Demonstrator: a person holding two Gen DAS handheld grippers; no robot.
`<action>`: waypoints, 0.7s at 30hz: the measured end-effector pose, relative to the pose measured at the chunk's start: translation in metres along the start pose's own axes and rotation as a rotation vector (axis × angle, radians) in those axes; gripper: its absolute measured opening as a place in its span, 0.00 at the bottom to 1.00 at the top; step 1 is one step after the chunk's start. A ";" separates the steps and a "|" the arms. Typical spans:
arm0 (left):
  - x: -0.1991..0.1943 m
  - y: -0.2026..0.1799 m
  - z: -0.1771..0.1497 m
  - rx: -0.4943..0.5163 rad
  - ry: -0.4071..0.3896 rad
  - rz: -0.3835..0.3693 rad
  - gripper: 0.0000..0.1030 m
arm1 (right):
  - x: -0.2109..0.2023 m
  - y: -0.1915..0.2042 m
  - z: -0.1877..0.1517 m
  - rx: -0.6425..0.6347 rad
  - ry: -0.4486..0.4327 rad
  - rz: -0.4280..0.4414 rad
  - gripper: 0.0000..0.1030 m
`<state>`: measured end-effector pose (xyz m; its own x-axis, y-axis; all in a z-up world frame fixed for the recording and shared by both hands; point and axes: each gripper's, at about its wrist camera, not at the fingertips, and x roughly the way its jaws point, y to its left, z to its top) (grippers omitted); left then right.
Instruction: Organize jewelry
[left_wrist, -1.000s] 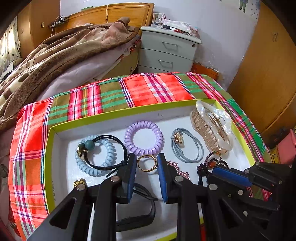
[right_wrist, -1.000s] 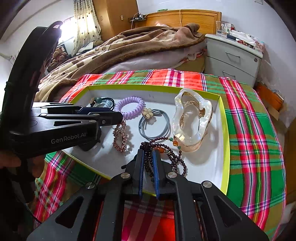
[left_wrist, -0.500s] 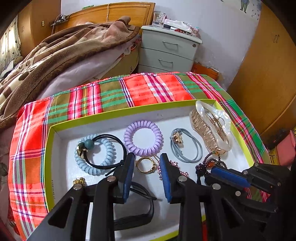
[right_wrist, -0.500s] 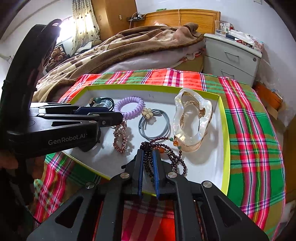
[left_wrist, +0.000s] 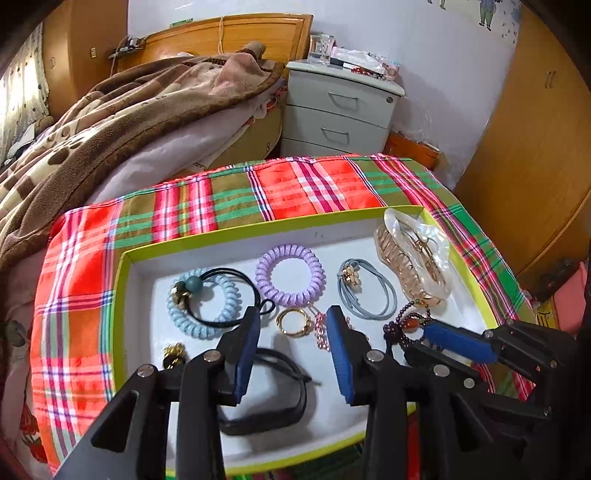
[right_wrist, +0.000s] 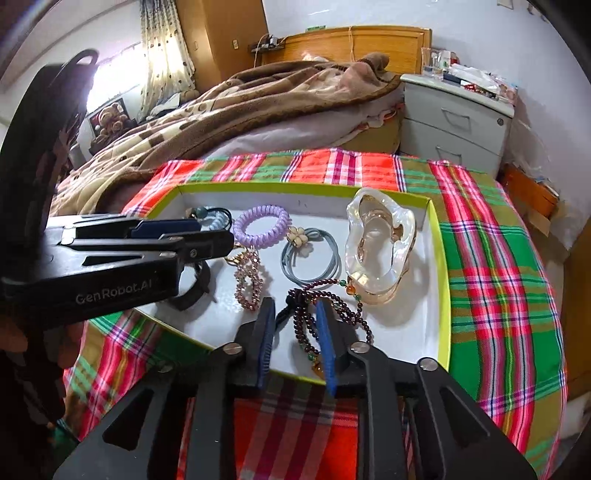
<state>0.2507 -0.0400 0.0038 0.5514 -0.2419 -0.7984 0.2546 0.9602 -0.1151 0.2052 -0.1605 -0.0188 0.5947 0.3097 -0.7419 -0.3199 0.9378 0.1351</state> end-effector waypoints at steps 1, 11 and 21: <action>-0.004 0.000 -0.002 -0.005 -0.008 -0.002 0.40 | -0.003 0.002 0.000 0.001 -0.006 -0.001 0.25; -0.048 0.000 -0.028 -0.044 -0.088 0.090 0.44 | -0.036 0.014 -0.009 0.061 -0.082 -0.055 0.34; -0.083 -0.005 -0.061 -0.070 -0.160 0.177 0.44 | -0.063 0.040 -0.022 0.040 -0.146 -0.148 0.36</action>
<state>0.1550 -0.0165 0.0349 0.7026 -0.0831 -0.7067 0.0905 0.9955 -0.0271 0.1390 -0.1463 0.0188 0.7343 0.1851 -0.6530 -0.1935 0.9793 0.0601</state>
